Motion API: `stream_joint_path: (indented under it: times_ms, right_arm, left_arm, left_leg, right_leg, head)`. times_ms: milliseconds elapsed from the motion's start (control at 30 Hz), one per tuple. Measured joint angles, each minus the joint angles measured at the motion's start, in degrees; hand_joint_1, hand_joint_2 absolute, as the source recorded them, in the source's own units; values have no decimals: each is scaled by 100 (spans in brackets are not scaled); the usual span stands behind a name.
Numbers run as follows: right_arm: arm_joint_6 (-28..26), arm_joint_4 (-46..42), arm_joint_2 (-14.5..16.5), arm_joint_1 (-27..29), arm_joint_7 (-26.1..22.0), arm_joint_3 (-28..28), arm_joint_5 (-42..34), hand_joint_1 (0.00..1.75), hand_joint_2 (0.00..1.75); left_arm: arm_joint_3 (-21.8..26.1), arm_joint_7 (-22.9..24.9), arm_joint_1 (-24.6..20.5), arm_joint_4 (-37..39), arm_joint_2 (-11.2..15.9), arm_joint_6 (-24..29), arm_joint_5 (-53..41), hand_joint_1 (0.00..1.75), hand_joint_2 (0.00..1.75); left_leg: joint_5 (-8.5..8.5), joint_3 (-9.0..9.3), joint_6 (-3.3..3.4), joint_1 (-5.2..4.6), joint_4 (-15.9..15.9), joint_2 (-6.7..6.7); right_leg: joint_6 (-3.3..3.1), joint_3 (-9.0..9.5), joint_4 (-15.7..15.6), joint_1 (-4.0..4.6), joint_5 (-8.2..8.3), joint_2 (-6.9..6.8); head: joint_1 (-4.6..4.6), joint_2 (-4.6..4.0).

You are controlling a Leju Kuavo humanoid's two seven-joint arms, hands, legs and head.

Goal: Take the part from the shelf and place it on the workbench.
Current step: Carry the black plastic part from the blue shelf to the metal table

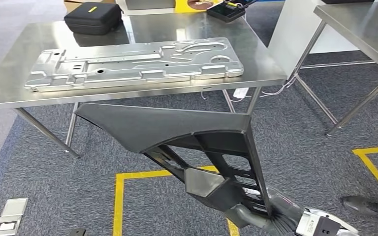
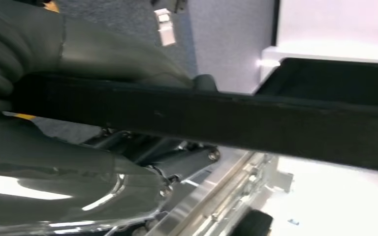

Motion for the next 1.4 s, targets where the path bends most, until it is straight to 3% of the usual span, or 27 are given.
stream_joint_path:
  times_ms: [133,200,267,300,333,400,433,500,633,700,767,833,867,933,967,1000,1067,1167,1233,1300,1333,1367,1400]
  right_arm:
    - [12,-9,28,36,-45,-13,45,175,175]
    - [12,-9,39,50,-68,-20,56,175,175]
    - [13,-1,55,80,-77,-21,64,175,175]
    - [13,4,62,96,-78,-21,68,175,175]
    - [14,8,69,107,-78,-21,71,175,175]
    - [14,12,79,118,-79,-21,73,175,175]
    - [15,19,88,121,-81,-20,74,175,175]
    - [29,34,108,129,-87,-17,79,175,175]
    - [98,43,156,144,-99,-18,83,175,175]
    - [112,43,187,144,-115,-18,83,175,175]
    - [114,45,212,151,-126,-17,85,175,175]
    - [114,47,230,166,-131,-17,92,175,175]
    - [114,47,237,172,-135,-17,99,175,175]
    - [114,46,250,175,-144,-20,115,175,175]
    - [114,45,255,172,-148,-21,120,175,175]
    - [115,45,260,170,-151,-23,123,175,175]
    - [125,43,266,167,-152,-26,125,175,175]
    - [145,24,263,166,-152,-51,127,175,175]
    - [151,15,257,168,-150,-76,133,175,175]
    - [150,14,252,195,-144,-96,142,175,175]
    - [149,14,248,217,-140,-108,145,175,175]
    - [146,12,240,238,-136,-125,146,175,175]
    - [141,8,228,257,-130,-146,148,175,175]
  left_arm:
    - [3,-13,-11,-1,11,11,-1,0,175]
    - [4,-23,-11,0,13,11,-1,0,175]
    - [4,-24,-5,1,13,10,-5,0,175]
    - [4,-24,-2,1,13,9,-7,0,175]
    - [4,-24,0,1,13,9,-10,0,175]
    - [4,-28,0,-1,14,8,-16,0,175]
    - [4,-30,-7,-1,20,8,-21,0,175]
    - [4,-34,-18,-2,32,5,-35,0,175]
    - [4,-42,-32,-1,38,4,-50,0,175]
    - [4,-44,-41,-2,39,4,-53,0,175]
    - [4,-41,-25,-1,43,4,-53,0,175]
    - [5,-38,-1,-1,50,4,-54,0,175]
    - [5,-38,2,-1,54,4,-54,0,175]
    - [4,-38,-4,-1,63,4,-54,0,175]
    - [4,-38,-7,-1,70,3,-54,0,175]
    - [4,-38,-9,0,77,3,-55,0,175]
    - [4,-39,-11,1,86,2,-57,0,175]
    - [5,-47,-13,1,92,2,-53,0,175]
    - [6,-53,-13,1,89,-4,-51,0,175]
    - [6,-53,-9,1,84,-12,-51,0,175]
    - [6,-53,-5,1,81,-18,-51,0,175]
    - [6,-53,-2,1,78,-24,-51,0,175]
    - [6,-53,0,1,74,-32,-51,0,175]
  left_leg:
    - [-89,198,57,47,-355,10]
    - [-113,328,60,76,-468,12]
    - [-174,414,50,85,-479,14]
    - [-216,464,33,91,-478,14]
    - [-262,525,11,101,-477,14]
    - [-365,671,-43,128,-476,11]
    - [-414,721,-79,129,-468,7]
    - [-473,738,-139,109,-462,1]
    - [-570,712,-206,105,-374,2]
    - [-780,447,-251,112,150,2]
    - [-989,-33,-267,114,903,2]
    - [-885,-351,-242,107,1209,2]
    - [-680,-369,-210,98,1071,1]
    - [-179,-214,-102,59,469,2]
    - [-22,-122,-50,32,206,2]
    - [30,-57,-3,5,40,3]
    - [-42,2,49,-30,-100,3]
    - [-90,164,74,27,-352,11]
    - [-110,285,82,58,-439,13]
    - [-175,369,72,67,-447,14]
    - [-219,421,56,74,-447,14]
    - [-265,484,38,82,-447,13]
    - [-316,558,17,93,-446,13]
  right_leg:
    - [113,-18,50,3,-84,-18]
    - [151,-272,551,3,-279,-23]
    - [190,-704,1199,-11,-437,-24]
    - [212,-850,1342,-19,-385,-25]
    - [236,-892,1272,-26,-213,-27]
    - [281,-712,669,-39,280,-37]
    - [294,-602,378,-34,443,-40]
    - [227,-503,111,-23,459,-38]
    - [44,-450,40,-34,352,-27]
    - [-20,-381,29,-41,303,-41]
    - [-58,-321,29,-30,243,-45]
    - [-74,-232,29,-11,173,-30]
    - [-76,-169,29,1,131,-21]
    - [-69,-36,21,20,41,-12]
    - [-53,8,15,26,3,-4]
    - [-29,29,7,23,-21,0]
    - [33,28,-24,13,-41,6]
    - [114,20,59,18,-129,-18]
    - [148,-246,574,15,-337,-22]
    - [184,-689,1229,3,-498,-23]
    - [204,-829,1359,-2,-438,-24]
    - [224,-862,1275,-6,-261,-25]
    - [243,-788,981,-11,8,-29]
  head:
    - [2,0]
    - [12,0]
    - [13,0]
    - [14,0]
    - [14,0]
    - [15,0]
    - [19,0]
    - [24,1]
    - [18,0]
    - [11,0]
    - [10,0]
    - [10,0]
    - [10,0]
    - [11,0]
    - [12,0]
    - [13,0]
    - [13,0]
    - [17,1]
    - [20,0]
    - [21,0]
    - [21,0]
    - [21,0]
    - [21,0]
